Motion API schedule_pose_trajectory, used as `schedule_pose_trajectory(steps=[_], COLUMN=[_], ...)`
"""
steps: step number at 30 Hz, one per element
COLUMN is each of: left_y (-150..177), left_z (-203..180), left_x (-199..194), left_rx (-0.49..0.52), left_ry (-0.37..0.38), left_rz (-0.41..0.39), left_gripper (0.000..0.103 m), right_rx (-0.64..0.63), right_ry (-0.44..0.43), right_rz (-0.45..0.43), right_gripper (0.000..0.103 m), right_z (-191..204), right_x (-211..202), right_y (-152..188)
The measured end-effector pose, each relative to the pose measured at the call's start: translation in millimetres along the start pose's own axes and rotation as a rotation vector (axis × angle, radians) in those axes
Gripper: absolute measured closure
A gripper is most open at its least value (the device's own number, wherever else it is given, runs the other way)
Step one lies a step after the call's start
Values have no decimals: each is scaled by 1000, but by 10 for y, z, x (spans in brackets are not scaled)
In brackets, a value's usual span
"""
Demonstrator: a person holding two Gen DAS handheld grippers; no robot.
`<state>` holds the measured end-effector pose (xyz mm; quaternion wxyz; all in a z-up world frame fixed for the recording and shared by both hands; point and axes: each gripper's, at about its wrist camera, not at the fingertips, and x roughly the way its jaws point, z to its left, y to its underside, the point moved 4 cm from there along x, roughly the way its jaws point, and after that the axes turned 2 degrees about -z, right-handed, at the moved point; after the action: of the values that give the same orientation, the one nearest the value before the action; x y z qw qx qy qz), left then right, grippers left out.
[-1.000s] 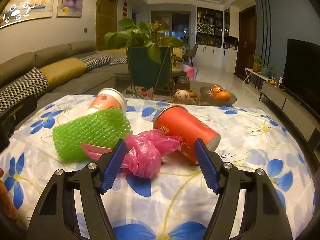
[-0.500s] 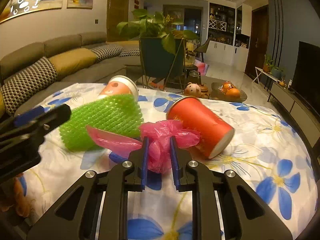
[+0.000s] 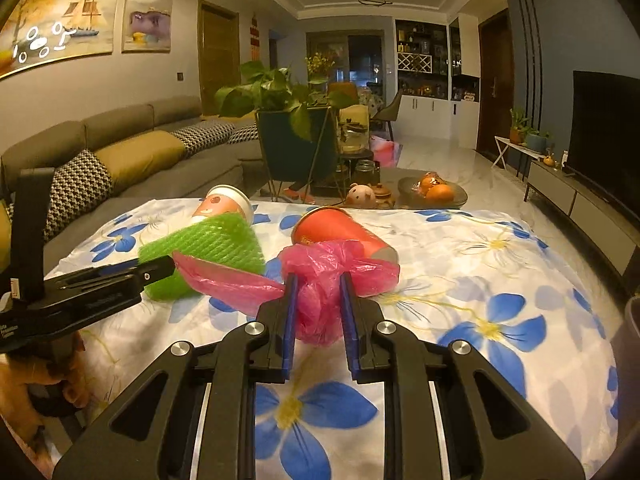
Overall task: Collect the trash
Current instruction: 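Grasp the green foam net with the left tool while the right tool grasps the pink bag, then lift the green net and pink bag and carry them over the grey bin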
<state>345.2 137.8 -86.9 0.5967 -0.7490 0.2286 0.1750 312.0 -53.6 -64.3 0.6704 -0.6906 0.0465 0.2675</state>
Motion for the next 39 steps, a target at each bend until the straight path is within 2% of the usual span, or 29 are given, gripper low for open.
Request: schedule_pose_trajectory(steps=[1,3,7,12,19,25,39], left_y=[10,38,91,210,364,398,439], left_z=[-15,-71,-221,-423,-707,-934,-1287], left_x=[-10,-40,-162,-457,-936,-1208,-1768], left_rx=[3,23,76,87,104,121,156], left_ry=[11,25,39,58,3,-5,54], left_rz=[3,12,-6,-43,-127,-171,-243], left_gripper=[81,89,97,98,98,98,98], right_rx=[0,4,17,21,27,45,85], right_ry=[0,-1,-5,-6,2,23,69], right_rz=[-3,-9,-24,-46,-83,-108,-162], right_gripper=[82,82,82,82,82,82,82], right_z=[-6,-29,-80,-133,-233,-379,-639], right_x=[-31,-104,-253,-487,-895,-1277,-1887], right_y=[9,23,56,97,141,227,326])
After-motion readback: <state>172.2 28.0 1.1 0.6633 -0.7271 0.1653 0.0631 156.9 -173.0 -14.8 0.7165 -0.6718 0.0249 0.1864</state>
